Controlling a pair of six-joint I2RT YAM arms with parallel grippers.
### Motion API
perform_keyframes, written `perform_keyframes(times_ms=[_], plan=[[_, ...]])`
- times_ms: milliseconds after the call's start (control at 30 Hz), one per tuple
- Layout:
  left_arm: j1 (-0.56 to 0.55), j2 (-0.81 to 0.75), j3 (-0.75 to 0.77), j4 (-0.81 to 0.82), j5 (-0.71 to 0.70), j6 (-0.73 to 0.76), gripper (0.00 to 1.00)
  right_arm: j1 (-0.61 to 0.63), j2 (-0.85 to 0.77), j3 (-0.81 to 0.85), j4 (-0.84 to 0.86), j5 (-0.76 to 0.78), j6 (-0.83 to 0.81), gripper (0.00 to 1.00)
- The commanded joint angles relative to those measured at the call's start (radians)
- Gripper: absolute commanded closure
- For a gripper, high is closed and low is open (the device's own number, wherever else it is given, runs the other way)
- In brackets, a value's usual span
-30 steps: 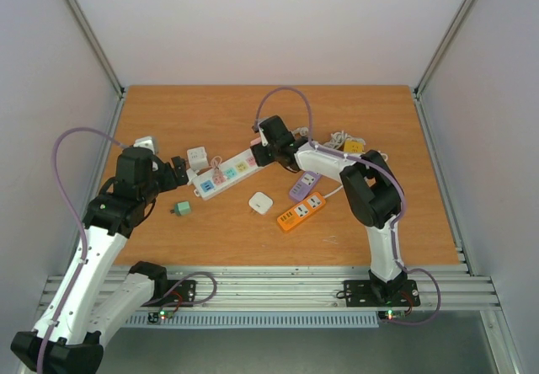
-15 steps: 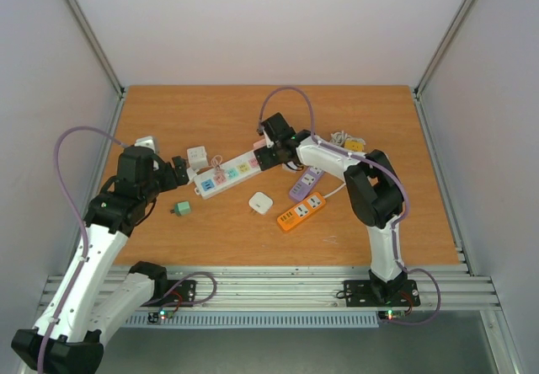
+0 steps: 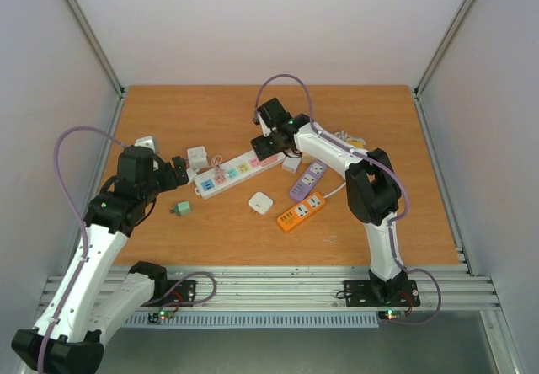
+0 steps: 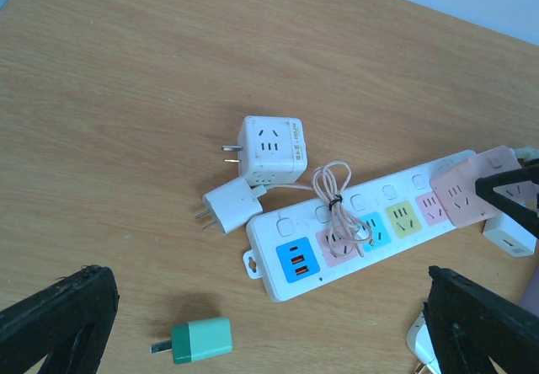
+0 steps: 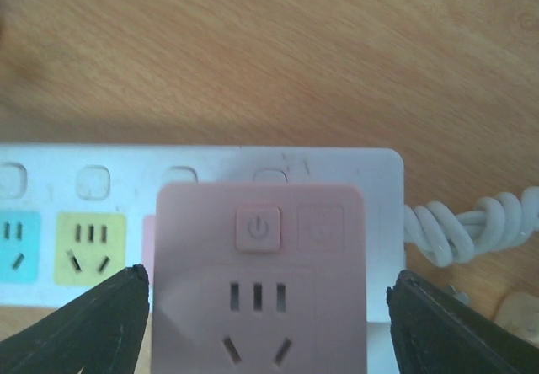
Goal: Insert the plug
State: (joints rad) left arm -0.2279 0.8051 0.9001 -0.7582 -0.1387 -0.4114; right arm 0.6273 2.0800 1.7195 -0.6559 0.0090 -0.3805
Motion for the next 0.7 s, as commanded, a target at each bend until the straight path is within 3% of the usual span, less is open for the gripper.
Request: perform_keyframes(times_ms=[0,300,667], plan=[[0.008,-0.007,-0.008,0.044,0.0,0.005,0.01,-0.004,0.068,0.078,-0.073,-0.037,-0.013,0.25],[0.009,-0.004,-0.009,0.044,0.002,0.005,0.01,-0.008,0.14,0.108,-0.126,-0.047,-0.011,0.52],[0.009,0.027,0.013,0.02,0.052,-0.021,0.01,0.011,0.148,-0.158,-0.02,0.056,0.029,0.59]])
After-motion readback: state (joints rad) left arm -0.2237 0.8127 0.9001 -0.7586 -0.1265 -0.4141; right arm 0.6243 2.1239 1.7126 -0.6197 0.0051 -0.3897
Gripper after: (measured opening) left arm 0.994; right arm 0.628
